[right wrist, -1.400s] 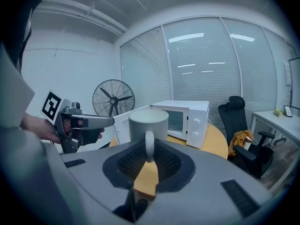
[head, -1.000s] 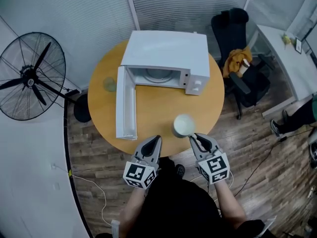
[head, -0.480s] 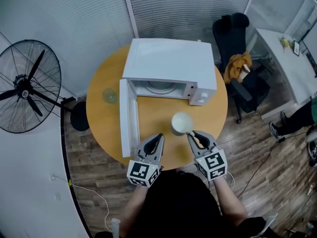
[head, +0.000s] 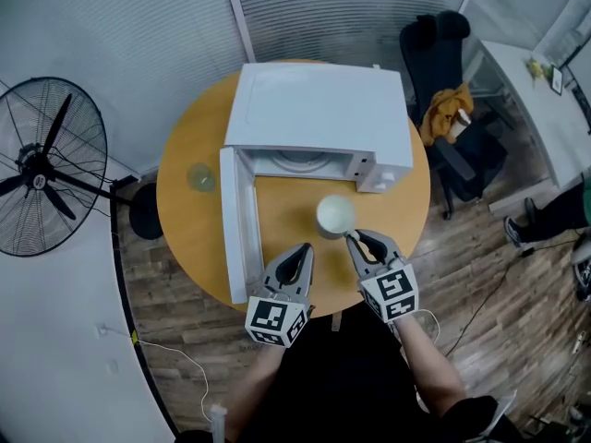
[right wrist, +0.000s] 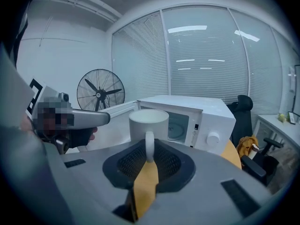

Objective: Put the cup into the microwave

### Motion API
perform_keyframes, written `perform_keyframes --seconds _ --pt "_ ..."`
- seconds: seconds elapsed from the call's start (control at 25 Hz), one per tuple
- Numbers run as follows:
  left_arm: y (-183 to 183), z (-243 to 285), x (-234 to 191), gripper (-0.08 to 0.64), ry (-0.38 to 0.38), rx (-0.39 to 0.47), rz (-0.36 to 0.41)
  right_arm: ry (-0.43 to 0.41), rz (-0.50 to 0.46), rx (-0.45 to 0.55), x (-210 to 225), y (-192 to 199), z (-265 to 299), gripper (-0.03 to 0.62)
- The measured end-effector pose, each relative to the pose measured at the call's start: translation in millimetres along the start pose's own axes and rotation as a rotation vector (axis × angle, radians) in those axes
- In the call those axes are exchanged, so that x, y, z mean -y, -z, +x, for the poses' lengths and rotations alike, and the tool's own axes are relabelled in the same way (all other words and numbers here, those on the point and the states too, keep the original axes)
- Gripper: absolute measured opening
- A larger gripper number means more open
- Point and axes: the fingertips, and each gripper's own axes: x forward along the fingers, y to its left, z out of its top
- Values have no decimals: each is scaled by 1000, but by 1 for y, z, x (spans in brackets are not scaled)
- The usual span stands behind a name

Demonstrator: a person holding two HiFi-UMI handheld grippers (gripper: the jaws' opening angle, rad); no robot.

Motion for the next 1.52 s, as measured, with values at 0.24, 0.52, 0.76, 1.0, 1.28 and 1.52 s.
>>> perform_keyframes --seconds 0.24,0.52,0.76,1.0,1.28,1.52 --pt "1 20 -7 -5 -16 -2 -4 -21 -8 -12 13 3 35 58" --pt "-1 39 -14 -5 -61 -7 -9 -42 -26 -32 29 11 77 58" --pt "0 55 -24 -5 -83 -8 -15 -41 -35 -42 46 14 112 58" --pt "-2 69 -39 -5 -95 -2 -14 -21 -40 -39 57 13 149 60" --pt "-1 74 -52 -5 -104 -2 -14 20 -41 -19 66 11 187 58" --pt "6 68 -62 -5 -115 -16 -27 49 -33 12 70 3 215 58"
